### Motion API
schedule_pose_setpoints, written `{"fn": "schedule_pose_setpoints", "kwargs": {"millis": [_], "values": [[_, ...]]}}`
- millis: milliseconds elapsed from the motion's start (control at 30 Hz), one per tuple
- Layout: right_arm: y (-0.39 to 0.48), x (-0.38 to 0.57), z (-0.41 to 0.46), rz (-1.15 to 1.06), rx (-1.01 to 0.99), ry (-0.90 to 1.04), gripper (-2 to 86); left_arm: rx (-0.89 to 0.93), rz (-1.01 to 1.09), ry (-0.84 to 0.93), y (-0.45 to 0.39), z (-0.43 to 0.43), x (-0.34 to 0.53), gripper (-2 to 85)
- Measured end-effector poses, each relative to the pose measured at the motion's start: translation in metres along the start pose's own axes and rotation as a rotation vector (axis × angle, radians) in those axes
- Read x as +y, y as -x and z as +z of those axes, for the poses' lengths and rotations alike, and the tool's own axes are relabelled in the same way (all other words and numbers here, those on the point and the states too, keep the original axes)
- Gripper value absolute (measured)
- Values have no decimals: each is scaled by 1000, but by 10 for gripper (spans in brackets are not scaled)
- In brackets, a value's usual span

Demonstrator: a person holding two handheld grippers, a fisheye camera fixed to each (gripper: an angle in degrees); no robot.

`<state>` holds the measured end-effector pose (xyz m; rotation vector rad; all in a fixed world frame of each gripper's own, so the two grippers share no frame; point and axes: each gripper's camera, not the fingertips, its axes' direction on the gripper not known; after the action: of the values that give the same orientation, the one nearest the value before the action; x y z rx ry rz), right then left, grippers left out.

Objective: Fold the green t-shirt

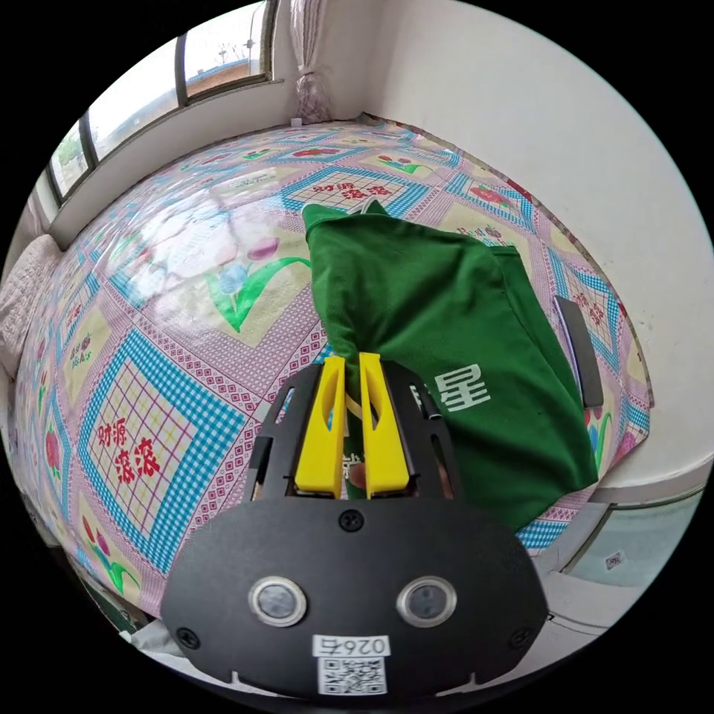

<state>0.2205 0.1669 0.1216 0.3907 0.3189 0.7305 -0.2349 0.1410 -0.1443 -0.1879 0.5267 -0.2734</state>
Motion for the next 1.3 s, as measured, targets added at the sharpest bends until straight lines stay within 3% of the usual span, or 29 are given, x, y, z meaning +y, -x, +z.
{"fn": "schedule_pose_setpoints", "kwargs": {"millis": [233,433,800,967,1133,1300], "values": [[104,38,-9,-120,-137,16,-7,106,46,48,26,34,-40,-10],[193,57,-14,-95,-351,79,-7,160,58,71,58,48,-58,-10],[341,75,-31,-330,-390,67,10,196,45,91,125,75,-79,-10],[284,79,-63,-275,-412,-36,34,234,99,117,128,96,-95,-10],[143,110,-82,-118,-340,-151,41,281,153,124,119,111,-109,-10],[28,144,-73,9,-245,-127,41,328,220,163,97,130,-112,-10]]}}
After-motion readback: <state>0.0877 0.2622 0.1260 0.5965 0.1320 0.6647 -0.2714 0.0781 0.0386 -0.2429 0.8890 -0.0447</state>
